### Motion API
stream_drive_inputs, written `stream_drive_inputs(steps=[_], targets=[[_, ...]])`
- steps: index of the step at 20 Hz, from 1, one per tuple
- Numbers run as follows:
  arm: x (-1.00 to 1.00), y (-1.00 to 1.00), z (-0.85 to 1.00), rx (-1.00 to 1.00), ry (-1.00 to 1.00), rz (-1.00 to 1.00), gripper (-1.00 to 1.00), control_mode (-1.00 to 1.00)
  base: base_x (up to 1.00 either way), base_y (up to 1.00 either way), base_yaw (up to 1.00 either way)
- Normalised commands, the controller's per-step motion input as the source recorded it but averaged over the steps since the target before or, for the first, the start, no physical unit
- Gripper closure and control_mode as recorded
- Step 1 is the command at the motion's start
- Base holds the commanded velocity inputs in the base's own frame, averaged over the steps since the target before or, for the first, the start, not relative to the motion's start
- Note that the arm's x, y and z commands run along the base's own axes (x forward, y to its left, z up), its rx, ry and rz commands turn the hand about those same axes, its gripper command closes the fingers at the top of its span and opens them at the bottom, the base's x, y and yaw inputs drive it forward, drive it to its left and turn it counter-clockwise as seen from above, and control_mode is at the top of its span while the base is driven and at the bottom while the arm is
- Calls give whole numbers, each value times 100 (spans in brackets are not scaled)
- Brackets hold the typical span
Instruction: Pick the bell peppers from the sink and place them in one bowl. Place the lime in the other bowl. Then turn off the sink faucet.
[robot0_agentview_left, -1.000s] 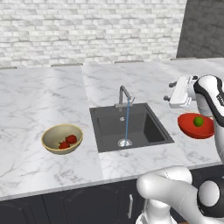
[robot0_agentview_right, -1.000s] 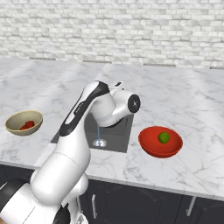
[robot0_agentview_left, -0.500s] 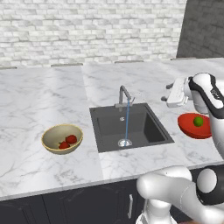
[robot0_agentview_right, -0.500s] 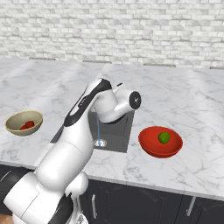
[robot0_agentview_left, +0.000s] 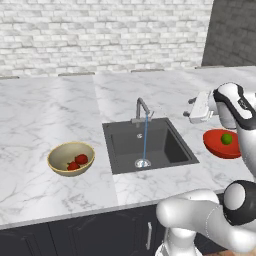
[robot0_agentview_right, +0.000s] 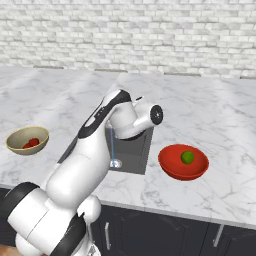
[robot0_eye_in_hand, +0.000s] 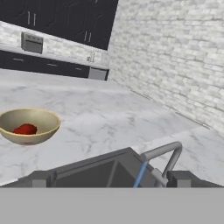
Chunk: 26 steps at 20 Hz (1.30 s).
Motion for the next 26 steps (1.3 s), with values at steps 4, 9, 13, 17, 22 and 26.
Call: stream_drive_inputs(steps=[4,9,13,17,22,26], targets=[[5,-1,-10,3,0,0,-100,-100,0,0,0],[10,0,-13,2,0,0,-100,-100,0,0,0],[21,0,-12,0,4,0,-100,-100,0,0,0],[21,0,-10,0,4,0,-100,-100,0,0,0],[22,-2,-15,0,2,0,-100,-100,0,0,0],[22,-15,-20,0,0,0,-100,-100,0,0,0]])
